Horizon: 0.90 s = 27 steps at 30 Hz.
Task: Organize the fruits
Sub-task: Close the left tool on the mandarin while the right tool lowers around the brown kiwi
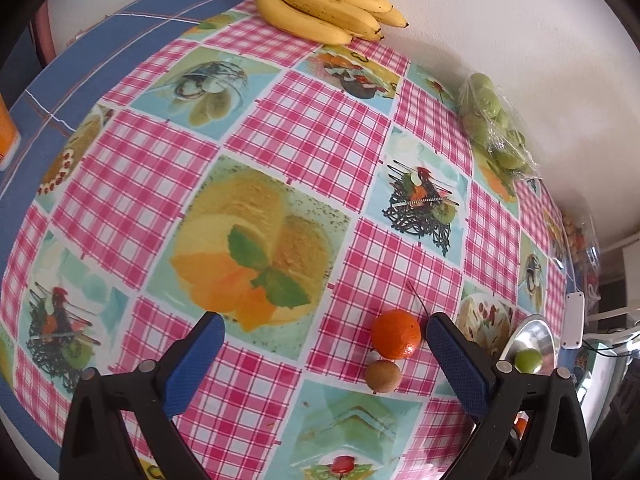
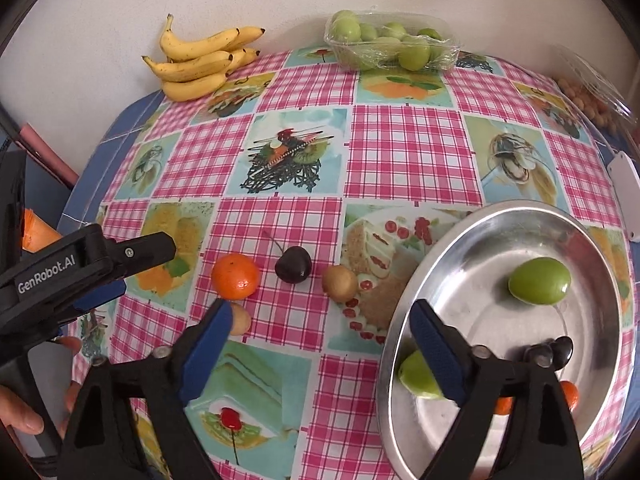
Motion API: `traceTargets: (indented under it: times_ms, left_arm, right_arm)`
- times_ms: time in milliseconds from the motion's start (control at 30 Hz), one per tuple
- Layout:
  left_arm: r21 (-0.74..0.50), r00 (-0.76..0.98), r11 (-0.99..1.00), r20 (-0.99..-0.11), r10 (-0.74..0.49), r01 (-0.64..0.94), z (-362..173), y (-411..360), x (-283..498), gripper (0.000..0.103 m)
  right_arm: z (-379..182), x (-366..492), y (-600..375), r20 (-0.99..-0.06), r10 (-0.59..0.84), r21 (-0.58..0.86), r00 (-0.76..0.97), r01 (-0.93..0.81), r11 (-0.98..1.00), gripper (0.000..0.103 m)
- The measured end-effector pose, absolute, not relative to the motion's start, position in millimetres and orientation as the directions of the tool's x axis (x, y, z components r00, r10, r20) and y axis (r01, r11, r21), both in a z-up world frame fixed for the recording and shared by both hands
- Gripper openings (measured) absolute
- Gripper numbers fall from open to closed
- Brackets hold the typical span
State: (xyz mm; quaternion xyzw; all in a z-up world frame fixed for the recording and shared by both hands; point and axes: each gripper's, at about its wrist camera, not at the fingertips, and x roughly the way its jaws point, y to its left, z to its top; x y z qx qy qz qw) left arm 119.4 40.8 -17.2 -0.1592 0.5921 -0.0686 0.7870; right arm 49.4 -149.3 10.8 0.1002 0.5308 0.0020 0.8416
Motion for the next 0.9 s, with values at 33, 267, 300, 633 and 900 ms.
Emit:
traceTargets:
  times_ms: [33,267,300,633,900]
  left_arm:
    - [-0.338,0.286,0.938,-0.909,-0.303,-0.081,-18,40,121,0.102]
    - [-0.390,0.250,0.919,-0.897,-0.365,-0.061,-26,24,127,0.091]
    - [-0.394,0.245,0.918,-0.896,-0.371,-0.052,-27,21,127,0.088]
    - [-0.404,0.197,0.915,-0.898,-0.395,-0.007,-38,-5,126,0.071]
    - [-0.414,0.184,0.910,-0.895,-0.407,-0.003,-42,-10,127,0.054]
  right_arm:
    - [9,51,-150,-0.895,0.113,0.175,0.433,0.106,0.979,0.074]
    - [-1,66,-153,-0.907,0.119,0.176,0.404,0.108,0.978,0.050]
    - [-2,68,-153,-0.910,0.114,0.170,0.399,0.108,0.979,0.047]
    - [-15,79,-155,-0.929,0.071,0.119,0.362,0.112,0.987,0.038]
    - [-23,81,-153,-0.936,0.063,0.108,0.347,0.114,0.988,0.033]
